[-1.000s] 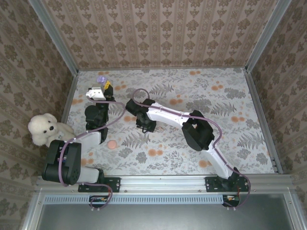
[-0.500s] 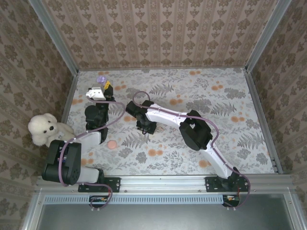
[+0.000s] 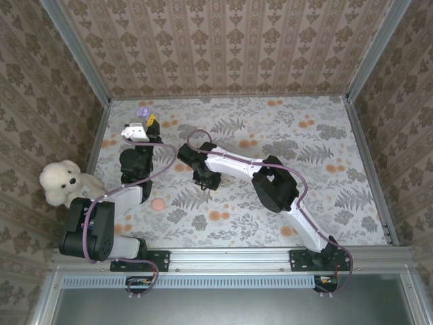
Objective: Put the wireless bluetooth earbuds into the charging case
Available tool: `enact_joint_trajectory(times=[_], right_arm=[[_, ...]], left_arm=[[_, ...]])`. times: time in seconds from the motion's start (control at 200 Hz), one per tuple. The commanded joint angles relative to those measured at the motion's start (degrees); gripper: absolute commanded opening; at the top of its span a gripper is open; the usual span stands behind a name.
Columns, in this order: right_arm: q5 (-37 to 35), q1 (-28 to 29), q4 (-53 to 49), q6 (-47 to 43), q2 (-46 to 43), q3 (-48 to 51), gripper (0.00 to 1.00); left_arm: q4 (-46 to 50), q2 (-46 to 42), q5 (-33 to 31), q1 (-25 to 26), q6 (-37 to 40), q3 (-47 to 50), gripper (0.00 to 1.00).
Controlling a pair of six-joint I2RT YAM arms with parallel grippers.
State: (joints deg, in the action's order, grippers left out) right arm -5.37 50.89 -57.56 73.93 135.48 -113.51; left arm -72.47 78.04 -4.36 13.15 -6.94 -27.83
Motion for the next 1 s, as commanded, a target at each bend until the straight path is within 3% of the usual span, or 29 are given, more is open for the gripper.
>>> enact_joint_trajectory(times=[0.0, 0.505, 0.745, 0.995], right_arm=[[0.6, -0.2, -1.4, 0.3, 2.1, -0.6, 0.35], [1.1, -0.2, 1.1, -2.7, 0.7, 1.1, 0.15], [1.1, -0.1, 2.5, -11.6, -1.0, 1.8, 0.12], [-2.2, -0.3, 12.4, -20.0, -10.2, 14.5, 0.12]], left_arm=[[-1.6, 0.1, -0.6, 0.3, -0.4, -0.7, 0.00], [-1.5, 0.1, 0.0, 0.3, -0.5, -0.7, 0.00], [-1.4, -0.1, 0.1, 0.3, -0.2, -0.6, 0.00], [-1.3, -0.2, 1.2, 0.3, -0.1, -0.5, 0.00]])
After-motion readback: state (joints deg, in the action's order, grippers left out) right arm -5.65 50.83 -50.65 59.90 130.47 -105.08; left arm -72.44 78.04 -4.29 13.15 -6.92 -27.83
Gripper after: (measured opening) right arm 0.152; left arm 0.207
